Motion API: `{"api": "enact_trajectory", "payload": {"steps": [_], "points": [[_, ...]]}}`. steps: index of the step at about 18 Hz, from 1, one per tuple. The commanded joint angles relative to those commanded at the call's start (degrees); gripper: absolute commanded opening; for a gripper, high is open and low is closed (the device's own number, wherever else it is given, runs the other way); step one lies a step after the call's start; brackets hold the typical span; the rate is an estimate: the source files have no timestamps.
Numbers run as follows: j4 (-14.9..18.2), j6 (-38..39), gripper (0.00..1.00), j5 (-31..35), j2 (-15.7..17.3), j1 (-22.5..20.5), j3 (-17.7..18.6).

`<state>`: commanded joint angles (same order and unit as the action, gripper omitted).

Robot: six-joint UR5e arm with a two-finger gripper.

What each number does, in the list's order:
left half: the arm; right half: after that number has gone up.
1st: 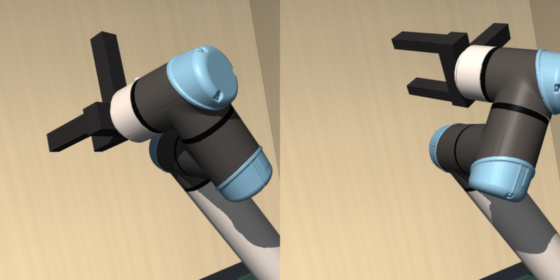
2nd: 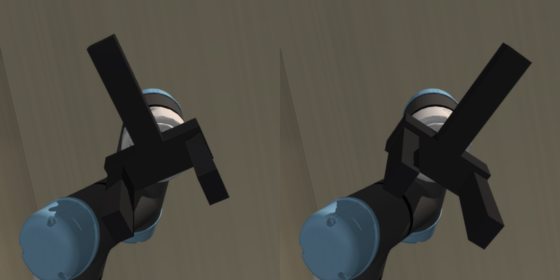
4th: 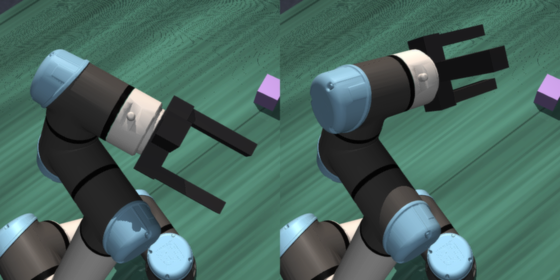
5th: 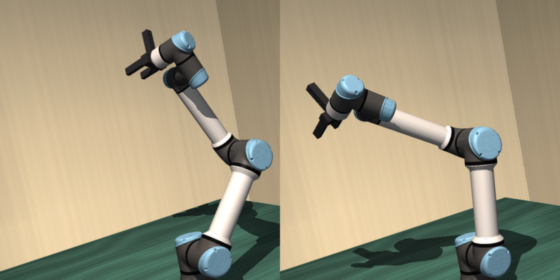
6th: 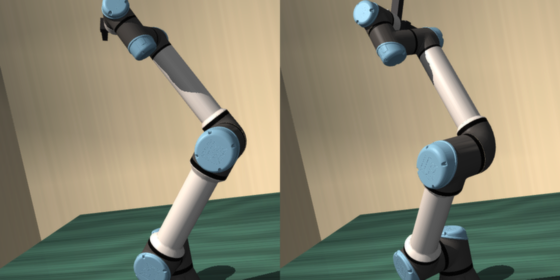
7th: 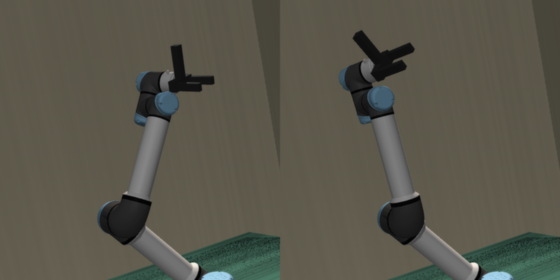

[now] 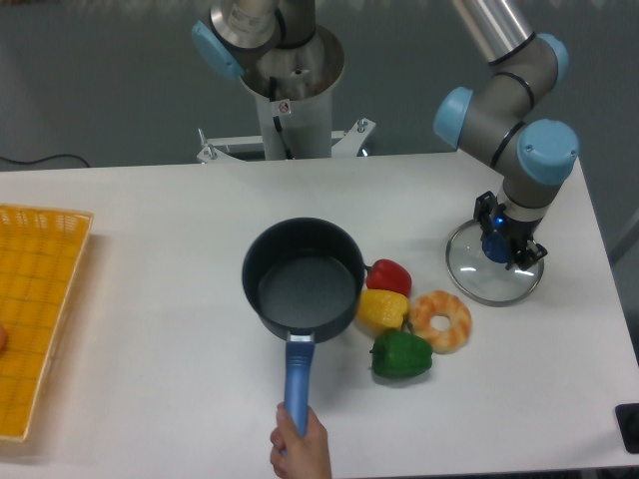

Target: Place the lid on the table

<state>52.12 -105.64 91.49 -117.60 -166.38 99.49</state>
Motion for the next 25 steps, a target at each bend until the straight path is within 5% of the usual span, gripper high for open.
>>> {"api": "enact_trajectory", "payload": {"steps": [5, 9, 18, 25], "points": [[0.0, 0.0, 0.51, 0.0, 0.0, 0.0, 0.0], [-0.09, -0.09, 0.71, -0.09, 0.0, 0.0, 0.09], [-0.18, -0.09, 0.97, -0.09, 0.17, 0.0, 0.09], [0.87, -0.26, 0.99, 0.18, 3.33, 0.18, -0.09]]}}
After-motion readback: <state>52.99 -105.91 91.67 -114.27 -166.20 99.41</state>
